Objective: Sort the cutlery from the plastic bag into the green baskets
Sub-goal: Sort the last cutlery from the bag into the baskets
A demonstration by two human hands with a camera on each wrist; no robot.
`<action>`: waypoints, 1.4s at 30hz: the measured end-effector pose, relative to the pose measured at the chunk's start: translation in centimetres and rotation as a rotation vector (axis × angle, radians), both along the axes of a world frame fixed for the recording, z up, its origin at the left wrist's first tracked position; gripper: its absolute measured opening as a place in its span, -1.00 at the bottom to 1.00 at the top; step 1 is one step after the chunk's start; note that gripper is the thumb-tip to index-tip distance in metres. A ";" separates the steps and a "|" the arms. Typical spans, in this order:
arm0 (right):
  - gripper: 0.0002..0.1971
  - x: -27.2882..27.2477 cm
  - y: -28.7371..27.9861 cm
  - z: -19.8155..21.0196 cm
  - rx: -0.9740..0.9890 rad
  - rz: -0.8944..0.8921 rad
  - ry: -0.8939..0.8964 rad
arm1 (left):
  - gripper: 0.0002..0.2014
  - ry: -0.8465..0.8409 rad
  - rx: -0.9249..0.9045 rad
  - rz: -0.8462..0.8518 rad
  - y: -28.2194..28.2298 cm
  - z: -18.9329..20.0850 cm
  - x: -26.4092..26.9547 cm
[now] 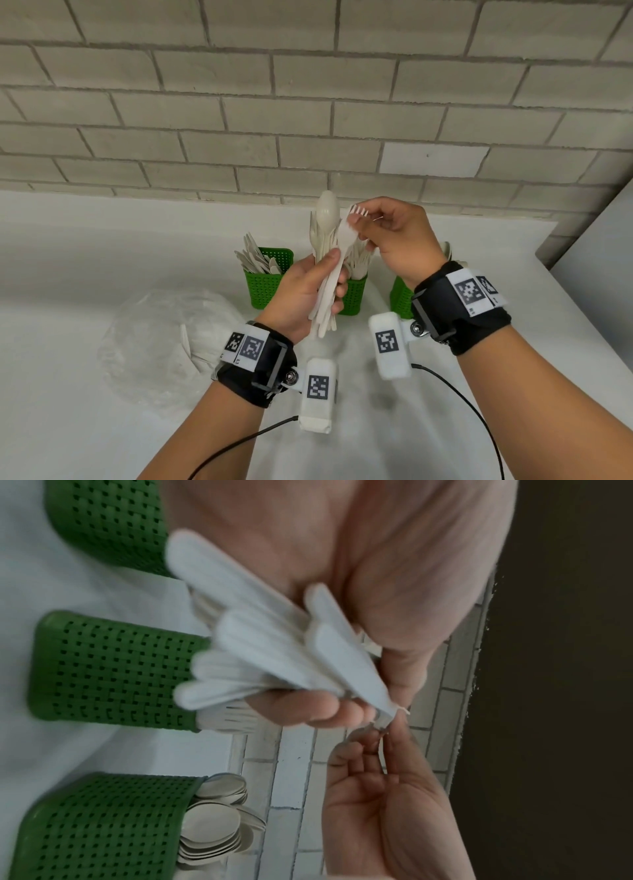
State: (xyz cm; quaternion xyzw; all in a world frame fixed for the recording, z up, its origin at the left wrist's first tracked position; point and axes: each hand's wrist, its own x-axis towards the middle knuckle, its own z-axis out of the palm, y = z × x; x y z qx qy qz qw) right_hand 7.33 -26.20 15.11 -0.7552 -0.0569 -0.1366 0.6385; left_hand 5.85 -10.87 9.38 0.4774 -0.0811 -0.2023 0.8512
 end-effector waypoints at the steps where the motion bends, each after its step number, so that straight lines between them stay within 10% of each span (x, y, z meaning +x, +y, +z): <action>1: -0.96 0.0 -0.1 0.0 -0.009 0.004 0.004 | -0.77 -0.009 -0.005 0.014 0.1 0.0 0.1; 24: -0.77 0.0 -0.5 -0.5 0.284 -0.062 0.127 | -0.75 0.005 0.023 0.119 1.0 -1.7 0.8; 31: -0.90 -0.4 0.1 -0.8 0.276 0.180 0.268 | -0.89 -0.039 0.034 0.063 1.5 -0.7 0.7; 42: -0.91 1.4 -1.6 1.0 0.088 -0.255 -0.099 | -0.83 0.105 0.103 0.295 3.3 -1.8 1.8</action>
